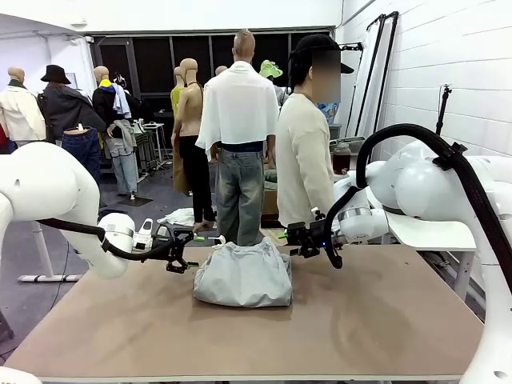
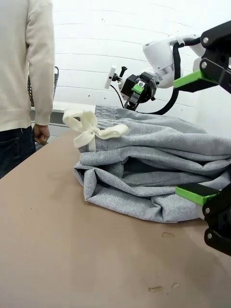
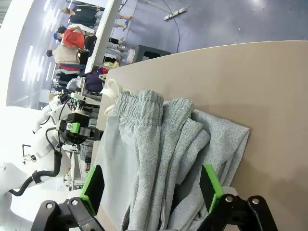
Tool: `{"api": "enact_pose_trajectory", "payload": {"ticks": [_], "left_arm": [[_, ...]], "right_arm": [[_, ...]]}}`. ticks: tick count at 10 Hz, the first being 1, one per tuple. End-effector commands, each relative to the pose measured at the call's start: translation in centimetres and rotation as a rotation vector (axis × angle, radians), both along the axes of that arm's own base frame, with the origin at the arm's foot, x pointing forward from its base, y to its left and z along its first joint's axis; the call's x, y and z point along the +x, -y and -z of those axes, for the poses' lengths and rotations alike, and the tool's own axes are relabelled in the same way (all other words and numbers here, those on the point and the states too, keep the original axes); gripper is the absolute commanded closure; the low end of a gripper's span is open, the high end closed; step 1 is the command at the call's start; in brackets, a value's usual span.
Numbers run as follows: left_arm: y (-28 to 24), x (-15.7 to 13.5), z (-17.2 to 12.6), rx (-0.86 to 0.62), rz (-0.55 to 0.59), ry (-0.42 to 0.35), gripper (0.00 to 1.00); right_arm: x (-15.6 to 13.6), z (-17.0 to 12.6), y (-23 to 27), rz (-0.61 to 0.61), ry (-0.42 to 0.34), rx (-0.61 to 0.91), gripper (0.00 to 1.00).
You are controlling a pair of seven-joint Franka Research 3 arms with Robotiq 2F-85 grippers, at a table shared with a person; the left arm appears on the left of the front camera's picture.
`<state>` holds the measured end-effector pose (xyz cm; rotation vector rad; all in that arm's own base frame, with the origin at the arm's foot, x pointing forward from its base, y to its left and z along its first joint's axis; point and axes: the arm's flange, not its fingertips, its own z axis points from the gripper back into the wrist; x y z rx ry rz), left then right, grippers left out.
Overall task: Fold the training pants.
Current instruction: Fold the Training pants in half.
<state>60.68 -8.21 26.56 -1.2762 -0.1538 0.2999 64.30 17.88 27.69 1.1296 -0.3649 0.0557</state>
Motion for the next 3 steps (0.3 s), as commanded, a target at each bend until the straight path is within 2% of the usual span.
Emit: {"api": "enact_pose_trajectory", "payload": {"ticks": [1, 3], "left_arm": [[-0.02, 0.26, -0.15, -0.007, -0.003, -0.008, 0.0], [-0.02, 0.26, -0.15, -0.007, -0.003, -0.008, 0.0]], "right_arm": [[0.02, 0.2, -0.04, 0.0, -0.005, 0.0, 0.0], [0.02, 0.2, -0.04, 0.0, -0.005, 0.0, 0.0]]}}
